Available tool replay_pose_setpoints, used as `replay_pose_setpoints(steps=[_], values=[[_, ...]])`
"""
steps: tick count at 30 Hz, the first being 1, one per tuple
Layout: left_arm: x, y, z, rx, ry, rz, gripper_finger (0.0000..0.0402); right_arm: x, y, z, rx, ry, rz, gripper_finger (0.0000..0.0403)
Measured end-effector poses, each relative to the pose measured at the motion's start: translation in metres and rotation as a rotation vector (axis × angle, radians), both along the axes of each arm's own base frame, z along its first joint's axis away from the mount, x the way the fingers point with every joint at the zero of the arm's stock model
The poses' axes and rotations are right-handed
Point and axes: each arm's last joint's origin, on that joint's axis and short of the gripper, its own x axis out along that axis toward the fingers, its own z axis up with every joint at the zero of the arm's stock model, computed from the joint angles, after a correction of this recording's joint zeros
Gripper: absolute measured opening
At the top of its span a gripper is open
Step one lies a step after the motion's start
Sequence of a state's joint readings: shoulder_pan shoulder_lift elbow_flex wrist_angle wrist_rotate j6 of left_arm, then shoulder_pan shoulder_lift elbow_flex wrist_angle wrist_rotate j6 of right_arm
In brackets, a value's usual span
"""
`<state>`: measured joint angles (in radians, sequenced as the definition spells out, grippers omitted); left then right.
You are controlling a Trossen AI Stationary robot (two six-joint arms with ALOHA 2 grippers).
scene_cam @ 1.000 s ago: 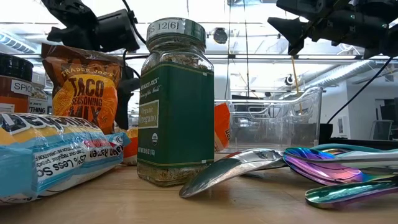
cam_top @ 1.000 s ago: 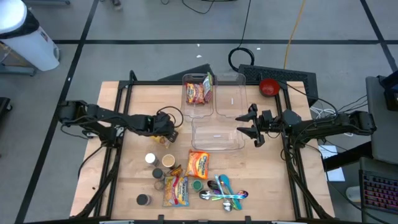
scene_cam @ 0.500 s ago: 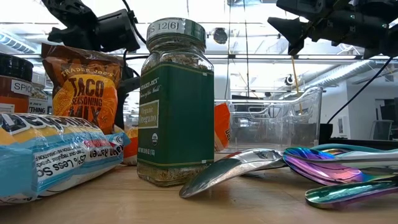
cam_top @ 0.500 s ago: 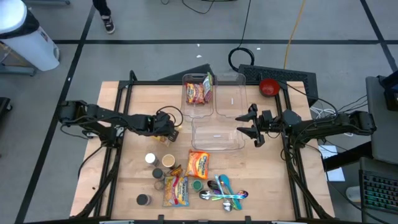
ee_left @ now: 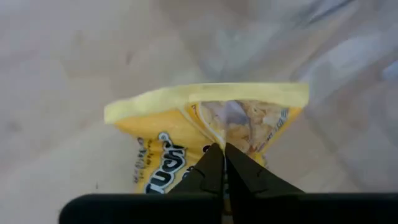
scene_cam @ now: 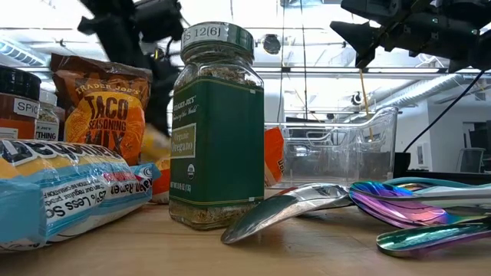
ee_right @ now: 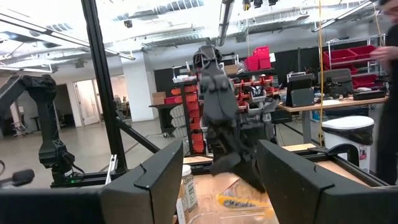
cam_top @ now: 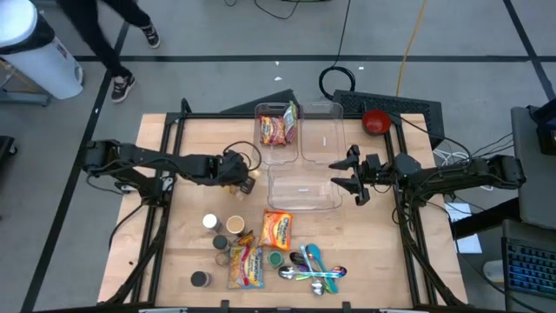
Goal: Pick & Place Food Item
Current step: Put the yellow noodle pack into the left transparent bin
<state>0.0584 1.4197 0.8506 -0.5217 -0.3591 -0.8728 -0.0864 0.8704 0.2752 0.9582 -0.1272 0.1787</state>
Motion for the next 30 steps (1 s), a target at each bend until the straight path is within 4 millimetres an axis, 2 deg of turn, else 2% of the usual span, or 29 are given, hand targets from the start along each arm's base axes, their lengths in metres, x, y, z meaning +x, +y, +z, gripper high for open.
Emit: replay_pose_setpoints(steps=[8,13,17,22,26,30], values=[[0.015,0.008,0.066,0.169,0.018,-0.018,0.0003,0.0,0.0,0.0,0.017,0.0,0.005,0.0196],[0.026,0.021,0.109,0.313,-0.117,0.076,0.0009,0.0,0.0,0.0,0.015,-0.004,0.004,0.0196],[0.036,0.039,0.127,0.401,-0.246,0.061,0.0004,0.0,0.0,0.001,0.015,-0.008,0.005,0.0196],[0.05,0.066,0.133,0.461,-0.381,0.081,0.0021,0.0,0.0,0.001,0.016,-0.008,0.005,0.0196],[0.064,0.086,0.122,0.475,-0.426,0.13,0.0024,0.0,0.0,0.001,0.016,-0.007,0.008,0.0196],[0.081,0.106,0.099,0.484,-0.425,0.18,0.0011,0.0,0.0,0.001,0.016,-0.007,0.008,0.0196]])
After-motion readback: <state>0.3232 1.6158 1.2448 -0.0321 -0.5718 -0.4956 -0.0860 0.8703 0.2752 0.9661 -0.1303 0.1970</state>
